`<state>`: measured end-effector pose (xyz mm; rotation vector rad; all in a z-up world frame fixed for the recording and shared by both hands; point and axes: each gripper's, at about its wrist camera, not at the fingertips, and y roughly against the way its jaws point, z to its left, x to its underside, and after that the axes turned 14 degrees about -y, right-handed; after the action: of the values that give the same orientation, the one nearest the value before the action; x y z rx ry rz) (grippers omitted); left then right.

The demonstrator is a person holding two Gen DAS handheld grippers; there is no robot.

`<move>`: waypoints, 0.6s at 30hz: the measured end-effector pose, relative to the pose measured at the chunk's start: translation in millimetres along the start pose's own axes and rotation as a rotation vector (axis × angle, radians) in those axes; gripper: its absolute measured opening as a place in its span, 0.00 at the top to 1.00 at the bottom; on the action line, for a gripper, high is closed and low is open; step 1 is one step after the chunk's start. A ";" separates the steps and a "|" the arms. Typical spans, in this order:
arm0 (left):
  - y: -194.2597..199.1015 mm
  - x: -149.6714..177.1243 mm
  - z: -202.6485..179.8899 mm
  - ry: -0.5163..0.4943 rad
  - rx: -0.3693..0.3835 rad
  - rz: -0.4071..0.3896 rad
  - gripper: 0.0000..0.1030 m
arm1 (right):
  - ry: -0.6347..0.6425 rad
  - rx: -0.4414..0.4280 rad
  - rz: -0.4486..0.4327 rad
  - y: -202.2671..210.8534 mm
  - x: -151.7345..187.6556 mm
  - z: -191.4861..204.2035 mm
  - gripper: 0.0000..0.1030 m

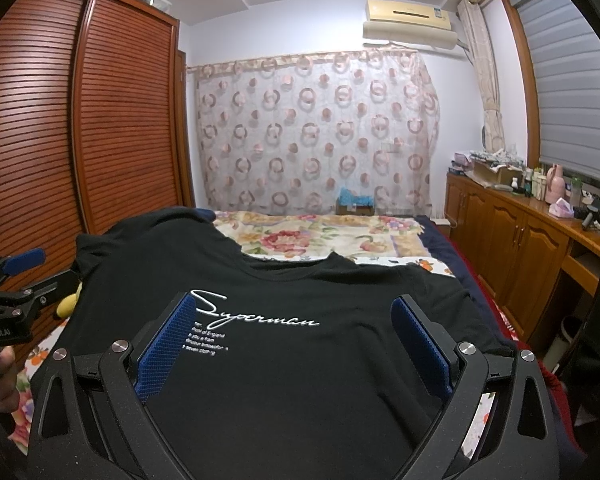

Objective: Fold small clothes

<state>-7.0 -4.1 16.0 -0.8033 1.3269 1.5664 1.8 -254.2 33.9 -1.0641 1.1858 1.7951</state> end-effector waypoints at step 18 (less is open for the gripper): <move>3.6 -2.1 -1.7 -0.002 0.002 0.003 0.00 | -0.001 -0.002 0.001 0.6 2.7 -4.3 0.03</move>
<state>-9.6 -6.4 19.0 -0.7988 1.3289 1.5680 1.2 -258.1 30.6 -1.0641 1.1843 1.7976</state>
